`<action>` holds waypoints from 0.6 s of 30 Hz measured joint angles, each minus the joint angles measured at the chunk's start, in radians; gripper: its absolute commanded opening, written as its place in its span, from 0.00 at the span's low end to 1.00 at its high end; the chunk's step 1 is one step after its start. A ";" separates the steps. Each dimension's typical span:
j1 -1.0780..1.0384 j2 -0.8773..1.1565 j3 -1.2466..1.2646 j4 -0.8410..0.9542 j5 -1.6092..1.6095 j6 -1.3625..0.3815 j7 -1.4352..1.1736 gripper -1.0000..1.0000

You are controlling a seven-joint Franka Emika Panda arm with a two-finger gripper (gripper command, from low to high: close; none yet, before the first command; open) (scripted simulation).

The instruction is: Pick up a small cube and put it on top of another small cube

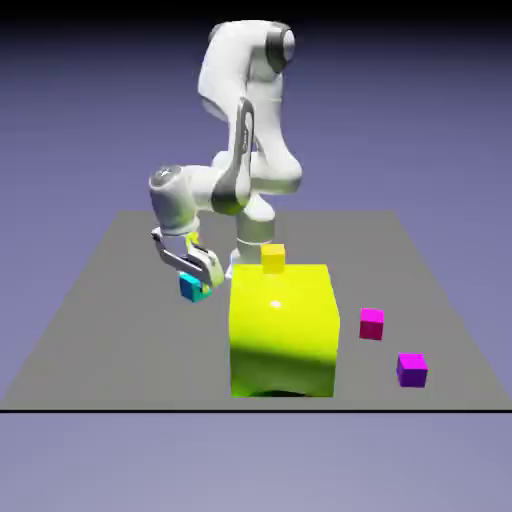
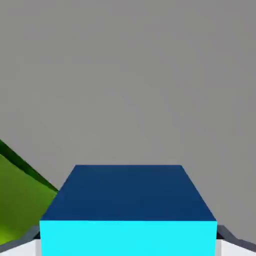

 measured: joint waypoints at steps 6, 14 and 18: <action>0.027 -0.207 0.151 0.067 0.094 -0.249 0.250 0.00; 0.063 -0.431 0.286 0.095 0.168 -0.465 0.567 0.00; 0.080 -0.398 0.318 -0.001 0.203 -0.334 0.557 0.00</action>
